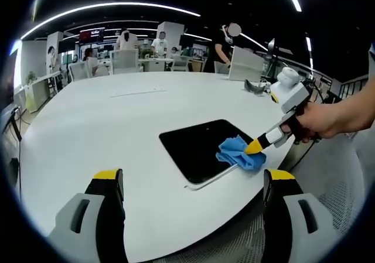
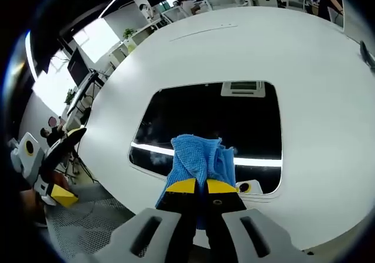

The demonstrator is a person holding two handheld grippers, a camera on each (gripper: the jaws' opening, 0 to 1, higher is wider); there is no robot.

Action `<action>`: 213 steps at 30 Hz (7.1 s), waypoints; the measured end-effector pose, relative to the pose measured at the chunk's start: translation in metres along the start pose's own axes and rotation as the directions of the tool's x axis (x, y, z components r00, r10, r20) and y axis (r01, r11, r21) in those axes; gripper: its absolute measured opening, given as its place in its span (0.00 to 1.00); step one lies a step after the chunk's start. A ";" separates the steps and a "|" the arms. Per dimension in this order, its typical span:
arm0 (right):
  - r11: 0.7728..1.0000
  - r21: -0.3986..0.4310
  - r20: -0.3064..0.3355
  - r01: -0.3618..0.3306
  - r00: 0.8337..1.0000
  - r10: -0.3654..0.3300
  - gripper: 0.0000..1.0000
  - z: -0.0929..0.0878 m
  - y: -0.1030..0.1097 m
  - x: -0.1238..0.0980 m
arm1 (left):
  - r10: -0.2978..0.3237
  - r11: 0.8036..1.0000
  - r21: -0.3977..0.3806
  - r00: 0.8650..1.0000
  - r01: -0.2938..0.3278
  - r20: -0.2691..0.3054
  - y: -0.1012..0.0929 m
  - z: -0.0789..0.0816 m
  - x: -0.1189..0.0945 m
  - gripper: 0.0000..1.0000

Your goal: Wipe the mirror surface with the cleaning cloth until all visible marks leave the cleaned area.

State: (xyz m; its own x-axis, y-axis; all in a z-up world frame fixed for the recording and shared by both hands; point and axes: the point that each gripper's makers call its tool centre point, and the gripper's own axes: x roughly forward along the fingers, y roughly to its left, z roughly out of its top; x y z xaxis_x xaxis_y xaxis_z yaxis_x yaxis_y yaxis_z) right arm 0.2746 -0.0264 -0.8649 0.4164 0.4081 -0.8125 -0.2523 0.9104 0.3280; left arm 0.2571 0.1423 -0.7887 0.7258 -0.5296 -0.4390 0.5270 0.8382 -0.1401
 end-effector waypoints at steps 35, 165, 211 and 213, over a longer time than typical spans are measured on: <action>0.997 0.043 0.015 0.059 0.998 -0.059 0.00 -0.002 -0.049 -0.019 | -0.004 1.000 -0.012 1.000 0.004 -0.019 0.001 -0.004 0.000 0.99; 0.963 -0.161 0.386 0.218 0.912 -0.142 0.98 -0.018 -0.187 -0.147 | 0.005 1.000 0.019 1.000 -0.005 0.001 0.001 0.003 0.004 0.99; 0.984 -0.079 0.510 0.159 0.855 -0.098 0.98 0.000 -0.126 -0.130 | 0.064 0.998 -0.003 0.992 -0.064 0.104 0.014 0.024 -0.002 0.99; 0.984 -0.073 0.516 0.162 0.851 -0.102 0.98 0.000 -0.127 -0.132 | 0.064 0.998 0.000 0.992 -0.064 0.112 0.014 0.025 -0.002 0.99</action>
State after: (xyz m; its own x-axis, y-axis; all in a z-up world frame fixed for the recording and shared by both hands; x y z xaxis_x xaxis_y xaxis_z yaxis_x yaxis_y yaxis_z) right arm 0.2515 -0.1964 -0.7992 0.8303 0.2896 -0.4761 -0.2443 0.9571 0.1560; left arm 0.2742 0.1514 -0.7675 0.8026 -0.4865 -0.3452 0.4795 0.8704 -0.1116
